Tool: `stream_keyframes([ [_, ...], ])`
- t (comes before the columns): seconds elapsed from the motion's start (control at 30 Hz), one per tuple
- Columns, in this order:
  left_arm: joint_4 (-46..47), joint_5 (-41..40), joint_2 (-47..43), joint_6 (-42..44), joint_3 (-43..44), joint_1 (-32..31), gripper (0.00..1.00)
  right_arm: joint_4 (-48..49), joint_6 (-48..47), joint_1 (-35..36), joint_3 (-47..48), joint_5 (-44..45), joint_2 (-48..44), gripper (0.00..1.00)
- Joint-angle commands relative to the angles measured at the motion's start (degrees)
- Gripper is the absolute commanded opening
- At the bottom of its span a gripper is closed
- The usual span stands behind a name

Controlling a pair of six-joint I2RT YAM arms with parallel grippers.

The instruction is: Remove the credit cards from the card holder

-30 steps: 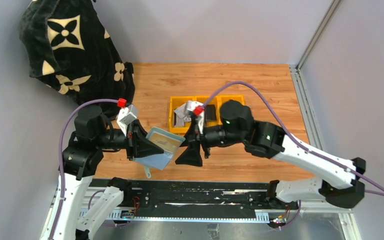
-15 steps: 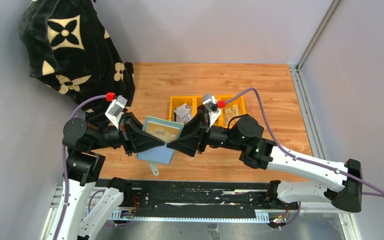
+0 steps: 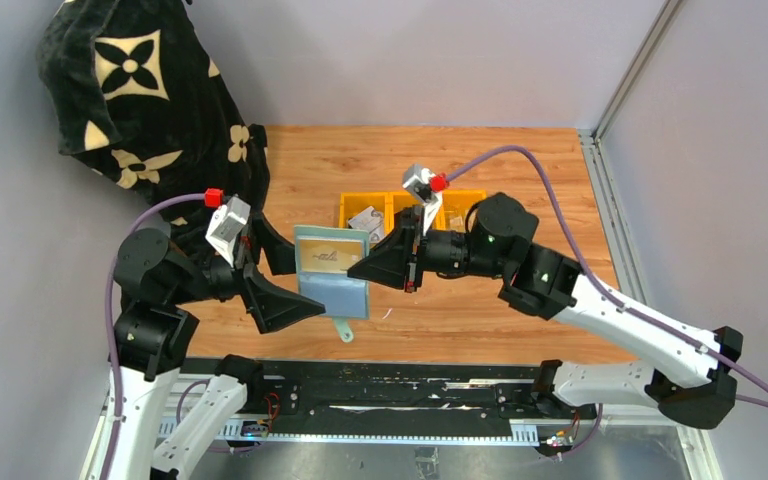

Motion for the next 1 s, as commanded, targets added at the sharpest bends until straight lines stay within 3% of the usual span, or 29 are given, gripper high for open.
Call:
stream_keyframes([
  [0.0, -17.29, 2.12, 3.03, 17.66, 5.72, -0.12, 1.00, -31.15, -11.65, -0.59, 14.41, -8.12, 5.49, 0.00],
  [0.2, -18.72, 4.18, 4.44, 21.24, 3.92, -0.11, 0.89, -47.79, -18.05, -0.43, 26.03, -14.70, 15.77, 0.00],
  [0.47, -20.57, 8.34, 4.89, 24.24, -3.07, -0.19, 0.59, -55.66, -23.18, -0.29, 34.58, -16.50, 21.81, 0.00],
  [0.67, -20.79, 7.59, 5.49, 25.42, -4.38, -1.20, 0.61, -62.34, -26.86, 0.26, 41.54, -17.47, 26.40, 0.00],
  [0.73, -20.83, 7.24, 5.95, 25.59, -4.60, -2.06, 0.51, -64.32, -27.77, 0.37, 43.92, -17.43, 28.04, 0.00],
  [0.83, -20.85, 7.46, 6.37, 25.46, -4.59, -2.56, 0.25, -64.92, -28.28, 0.39, 45.93, -17.03, 29.09, 0.00],
  [0.87, -20.91, 7.55, 6.44, 25.46, -4.57, -2.57, 0.16, -64.69, -28.42, 0.37, 46.32, -17.03, 29.16, 0.03],
  [0.9, -20.91, 7.58, 6.54, 25.39, -4.43, -2.57, 0.07, -64.12, -28.37, 0.37, 46.46, -17.03, 29.18, 0.16],
  [0.97, -20.96, 7.19, 6.72, 25.38, -4.04, -2.57, 0.00, -61.81, -27.55, 0.09, 45.38, -17.22, 28.28, 0.35],
])
